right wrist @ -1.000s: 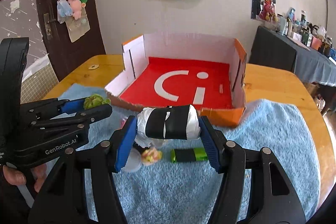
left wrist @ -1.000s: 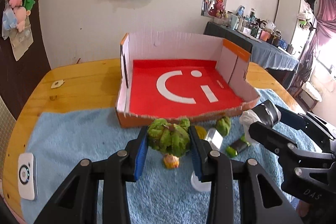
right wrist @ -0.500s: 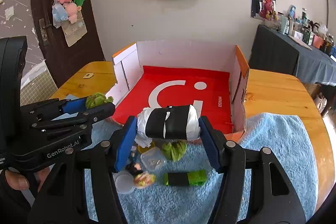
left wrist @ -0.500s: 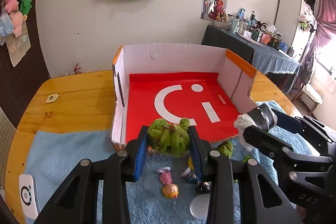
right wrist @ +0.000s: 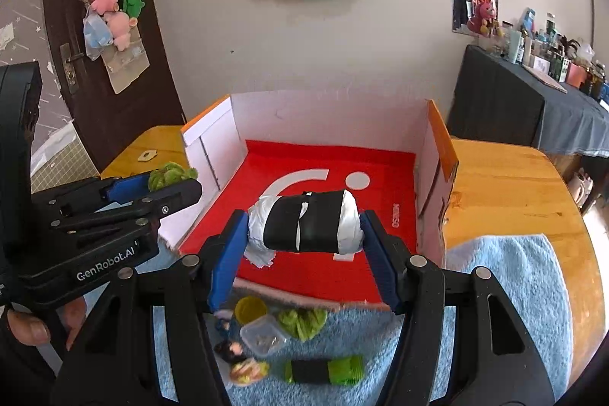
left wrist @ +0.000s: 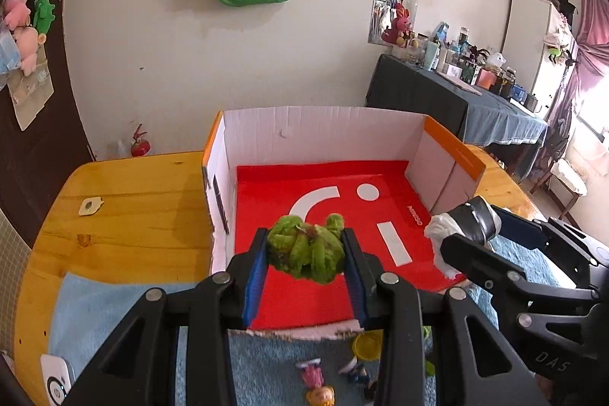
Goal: Organize objects
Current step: 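Lift both held toys and carry them over into the red-lined box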
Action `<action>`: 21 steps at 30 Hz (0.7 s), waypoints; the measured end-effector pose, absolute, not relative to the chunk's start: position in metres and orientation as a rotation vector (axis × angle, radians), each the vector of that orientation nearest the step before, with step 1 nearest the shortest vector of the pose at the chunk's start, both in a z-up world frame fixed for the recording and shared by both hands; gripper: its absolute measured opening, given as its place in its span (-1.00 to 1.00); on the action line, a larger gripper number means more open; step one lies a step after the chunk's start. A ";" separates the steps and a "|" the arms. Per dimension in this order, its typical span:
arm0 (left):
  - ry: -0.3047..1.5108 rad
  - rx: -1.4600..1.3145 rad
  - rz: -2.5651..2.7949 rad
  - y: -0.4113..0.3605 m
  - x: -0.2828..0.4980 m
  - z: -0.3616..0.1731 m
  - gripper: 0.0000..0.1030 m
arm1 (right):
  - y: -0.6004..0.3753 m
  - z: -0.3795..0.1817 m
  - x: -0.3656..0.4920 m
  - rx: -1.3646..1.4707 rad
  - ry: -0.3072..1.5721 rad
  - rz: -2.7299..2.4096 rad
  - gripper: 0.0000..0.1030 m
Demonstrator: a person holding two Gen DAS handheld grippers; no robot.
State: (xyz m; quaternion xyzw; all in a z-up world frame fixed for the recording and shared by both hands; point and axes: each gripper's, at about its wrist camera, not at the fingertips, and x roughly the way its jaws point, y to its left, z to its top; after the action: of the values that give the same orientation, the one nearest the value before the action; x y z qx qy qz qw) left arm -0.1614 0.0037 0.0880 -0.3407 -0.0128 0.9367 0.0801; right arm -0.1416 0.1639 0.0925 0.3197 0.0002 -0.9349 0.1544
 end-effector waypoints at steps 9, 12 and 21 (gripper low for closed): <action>-0.058 -1.044 2.794 0.002 -0.192 0.089 -0.25 | 0.166 0.090 -0.166 0.931 -0.019 -2.676 0.13; -0.064 -1.057 2.792 0.001 -0.203 0.087 -0.25 | 0.166 0.088 -0.176 0.943 -0.028 -2.670 0.13; -0.043 -1.133 2.760 0.006 -0.237 0.073 -0.24 | 0.164 0.076 -0.218 1.030 -0.066 -2.640 0.13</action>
State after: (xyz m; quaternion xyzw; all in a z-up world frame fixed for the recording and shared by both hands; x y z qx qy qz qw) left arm -0.2372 0.0062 0.0730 -0.3784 -0.0143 0.9222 0.0787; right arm -0.2183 0.1644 0.0762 0.3592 -0.0229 -0.9203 0.1530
